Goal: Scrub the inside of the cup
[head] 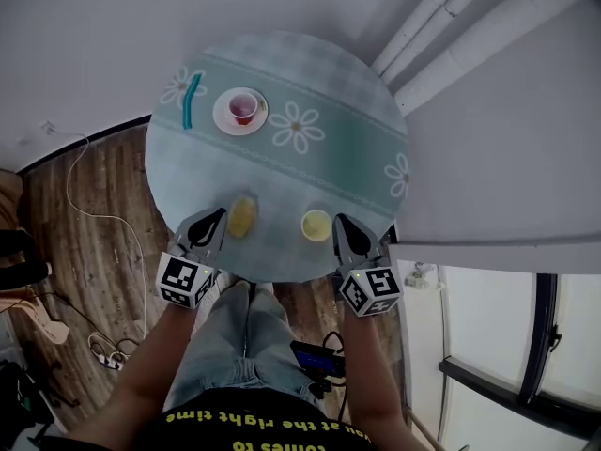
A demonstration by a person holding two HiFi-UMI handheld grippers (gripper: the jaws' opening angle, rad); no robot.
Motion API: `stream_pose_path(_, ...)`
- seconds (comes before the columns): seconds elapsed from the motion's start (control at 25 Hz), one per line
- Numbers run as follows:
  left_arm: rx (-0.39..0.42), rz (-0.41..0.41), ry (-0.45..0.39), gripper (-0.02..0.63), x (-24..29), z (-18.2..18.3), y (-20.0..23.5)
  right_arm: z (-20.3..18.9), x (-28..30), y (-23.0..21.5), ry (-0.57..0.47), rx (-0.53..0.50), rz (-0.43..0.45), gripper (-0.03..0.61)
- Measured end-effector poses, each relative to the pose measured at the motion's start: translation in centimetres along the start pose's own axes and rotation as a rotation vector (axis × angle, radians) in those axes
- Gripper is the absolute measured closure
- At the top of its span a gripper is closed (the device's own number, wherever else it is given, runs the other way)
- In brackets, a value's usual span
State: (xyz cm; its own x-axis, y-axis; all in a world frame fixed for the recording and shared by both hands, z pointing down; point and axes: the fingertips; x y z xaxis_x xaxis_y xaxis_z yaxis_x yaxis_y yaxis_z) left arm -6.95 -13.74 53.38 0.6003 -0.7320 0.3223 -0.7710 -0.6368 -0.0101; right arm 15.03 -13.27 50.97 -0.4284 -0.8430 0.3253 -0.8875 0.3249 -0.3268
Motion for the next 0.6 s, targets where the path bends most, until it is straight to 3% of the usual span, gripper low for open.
stream_pose_path(0.6, -0.001, -0.017, 0.063, 0.612, 1.7, -2.8, -0.2, -2.4, 0.3, -1.7, 0.035, 0.033, -0.03, 0.571)
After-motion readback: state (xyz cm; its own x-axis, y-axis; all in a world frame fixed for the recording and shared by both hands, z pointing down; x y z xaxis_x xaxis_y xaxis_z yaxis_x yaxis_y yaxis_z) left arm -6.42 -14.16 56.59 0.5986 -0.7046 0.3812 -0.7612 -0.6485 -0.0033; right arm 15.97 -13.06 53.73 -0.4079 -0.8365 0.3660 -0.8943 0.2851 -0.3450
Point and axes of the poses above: the fingertips, and each gripper's own axes: x forward along the fingers, y to its left, z out of its top, and after that the axes turned 7 degrees about x, right-handed
